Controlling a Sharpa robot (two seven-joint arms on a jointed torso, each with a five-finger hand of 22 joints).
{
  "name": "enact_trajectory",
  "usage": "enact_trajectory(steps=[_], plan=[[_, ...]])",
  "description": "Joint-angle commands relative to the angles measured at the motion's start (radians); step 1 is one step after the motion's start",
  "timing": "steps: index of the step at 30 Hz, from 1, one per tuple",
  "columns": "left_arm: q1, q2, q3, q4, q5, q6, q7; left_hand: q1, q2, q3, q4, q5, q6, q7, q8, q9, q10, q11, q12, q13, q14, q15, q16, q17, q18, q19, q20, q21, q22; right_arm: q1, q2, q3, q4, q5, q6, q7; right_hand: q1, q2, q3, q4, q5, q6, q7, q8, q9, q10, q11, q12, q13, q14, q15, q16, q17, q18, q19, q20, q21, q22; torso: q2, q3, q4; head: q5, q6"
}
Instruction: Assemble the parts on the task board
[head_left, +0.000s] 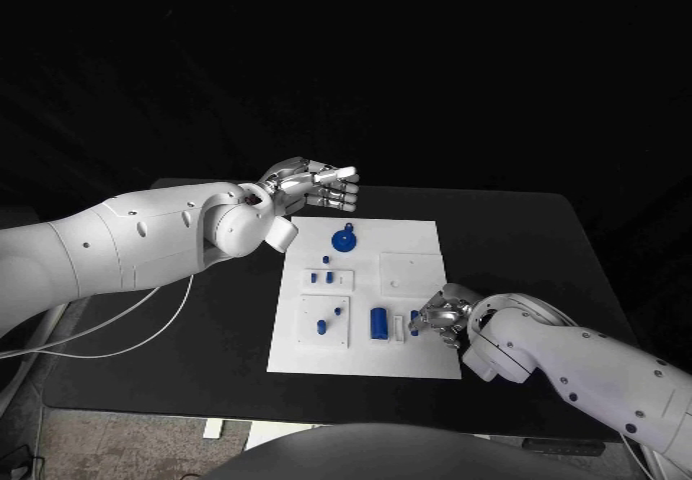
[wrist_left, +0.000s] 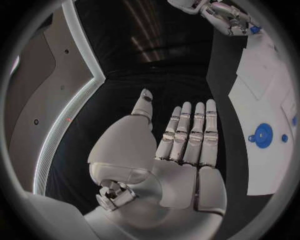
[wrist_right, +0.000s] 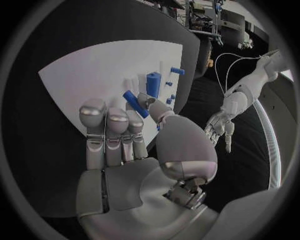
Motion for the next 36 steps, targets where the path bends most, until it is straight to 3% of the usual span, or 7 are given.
enact_trajectory(steps=[1,12,17,24,27,36], plan=[[0.000,0.002,0.001,0.002,-0.002,0.016,0.003,-0.003,0.011,-0.003,0.003,0.002,-0.003,-0.001,0.000,0.001,0.000,0.002,-0.004,0.000,0.003,0.001,0.000,-0.001,0.002,0.004,-0.001,-0.004,0.000,-0.001,0.005,-0.001,-0.004,0.028,0.025,0.000,-0.002,0.012,-0.009,0.002,-0.008,0.012,-0.006,0.004,0.001,-0.006,-0.002,0.000,-0.001,-0.001,-0.006,-0.006,-0.001,0.002,0.011,0.001,-0.003,0.088,0.000,-0.0002,0.0000,-0.001,0.000],[0.000,0.003,0.001,0.001,-0.002,0.017,0.003,-0.002,0.011,-0.003,0.003,0.001,-0.003,0.000,0.000,0.001,-0.001,0.002,-0.005,0.000,0.002,0.002,-0.001,-0.001,0.002,0.003,0.000,-0.004,0.000,-0.001,0.024,-0.007,-0.023,0.015,0.068,-0.018,-0.003,0.020,-0.046,0.011,-0.045,0.019,-0.011,0.005,0.004,-0.007,-0.005,-0.004,-0.002,-0.001,-0.007,-0.010,-0.003,-0.002,0.012,0.000,-0.011,0.087,0.000,0.0002,-0.0005,0.002,-0.005],[0.000,0.003,0.001,0.001,-0.002,0.017,0.002,-0.002,0.011,-0.003,0.003,0.001,-0.003,0.000,0.000,0.001,-0.001,0.002,-0.005,0.000,0.002,0.002,-0.001,-0.001,0.002,0.003,0.000,-0.004,0.000,-0.001,0.030,-0.010,-0.032,-0.003,0.073,-0.022,-0.006,0.024,-0.083,0.019,-0.037,0.023,-0.015,0.004,0.005,-0.006,-0.007,-0.004,-0.003,-0.001,-0.009,-0.010,-0.002,-0.004,0.013,-0.001,-0.013,0.087,0.000,-0.0001,0.0001,0.002,-0.006],[0.000,0.004,0.001,0.001,-0.002,0.019,0.000,-0.002,0.011,-0.003,0.003,0.001,-0.003,0.000,0.000,0.001,-0.001,0.002,-0.005,0.000,0.002,0.002,-0.001,-0.001,0.002,0.003,0.000,-0.004,0.000,0.000,0.044,-0.013,-0.047,-0.023,0.070,-0.022,-0.011,0.028,-0.123,0.038,-0.076,0.026,-0.020,0.004,0.003,-0.005,-0.008,-0.010,-0.008,-0.001,-0.010,-0.012,-0.002,-0.006,0.014,-0.003,-0.017,0.087,0.000,-0.0001,0.0005,0.003,-0.006],[0.000,0.005,0.001,0.000,-0.003,0.020,-0.001,-0.002,0.011,-0.003,0.003,0.001,-0.003,0.000,0.000,0.001,-0.001,0.002,-0.005,0.000,0.002,0.002,-0.001,-0.001,0.002,0.003,0.000,-0.004,0.000,0.000,0.051,-0.014,-0.054,-0.028,0.065,-0.018,-0.013,0.029,-0.138,0.055,-0.114,0.029,-0.023,0.004,0.003,-0.003,-0.009,-0.009,-0.008,0.000,-0.010,-0.011,-0.001,-0.007,0.015,-0.003,-0.018,0.087,0.000,-0.0001,0.0002,0.004,-0.006],[0.000,0.006,0.001,-0.001,-0.003,0.022,-0.002,-0.003,0.011,-0.003,0.003,0.001,-0.003,0.000,0.000,0.001,-0.002,0.002,-0.004,0.000,0.000,0.003,-0.001,-0.001,0.002,0.003,0.000,-0.004,0.000,0.003,0.067,-0.015,-0.070,-0.038,0.067,-0.012,-0.006,0.025,-0.151,0.084,-0.143,0.031,-0.025,0.004,0.001,-0.002,-0.010,-0.009,-0.009,0.000,-0.011,-0.013,0.000,-0.008,0.016,-0.004,-0.020,0.087,0.000,0.0002,-0.0001,0.008,-0.005]])
